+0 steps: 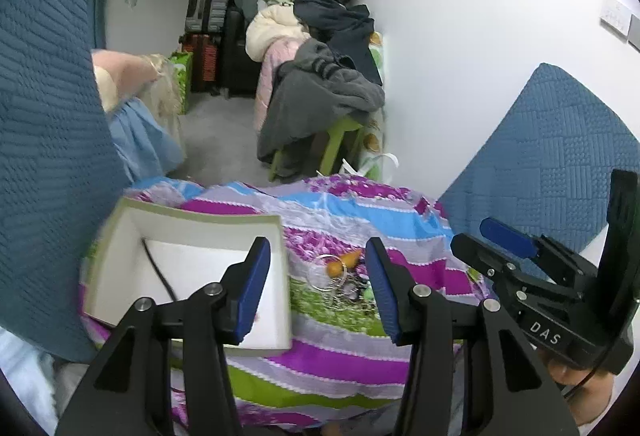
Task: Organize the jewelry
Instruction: 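Move both open tools back over the jewelry pile, then grasp red-beaded black cord with left tool while right tool grasps green round clip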
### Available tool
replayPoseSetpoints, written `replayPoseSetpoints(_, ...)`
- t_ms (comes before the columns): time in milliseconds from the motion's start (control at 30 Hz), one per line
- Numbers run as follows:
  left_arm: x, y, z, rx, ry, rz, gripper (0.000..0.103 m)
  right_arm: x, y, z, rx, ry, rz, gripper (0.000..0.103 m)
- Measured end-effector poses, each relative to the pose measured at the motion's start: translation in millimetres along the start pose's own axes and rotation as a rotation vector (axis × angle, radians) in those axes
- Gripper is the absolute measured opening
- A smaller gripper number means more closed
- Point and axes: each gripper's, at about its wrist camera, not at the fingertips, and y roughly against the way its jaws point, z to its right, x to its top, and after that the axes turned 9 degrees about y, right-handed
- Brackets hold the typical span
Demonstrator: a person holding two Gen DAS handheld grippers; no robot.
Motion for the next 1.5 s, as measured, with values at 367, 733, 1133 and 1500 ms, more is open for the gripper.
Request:
replayPoseSetpoints(367,-42,-48,24,-0.037,-0.009,-0.089,0.05,-59,-7,35,-0.031,-0.043,-0.019,0.051)
replayPoseSetpoints(733,-76,-107,35,-0.046,-0.023,-0.211,0.044,-125,-55,64,-0.012,-0.159,-0.106,0.048)
replayPoseSetpoints(1133,-94,-174,30,-0.049,0.008,-0.318,0.029,-145,-126,93,0.138,-0.257,-0.23,0.036)
replayPoseSetpoints(1500,-99,-221,33,-0.022,-0.017,-0.345,0.023,-149,-153,110,0.175,-0.293,-0.265,0.034)
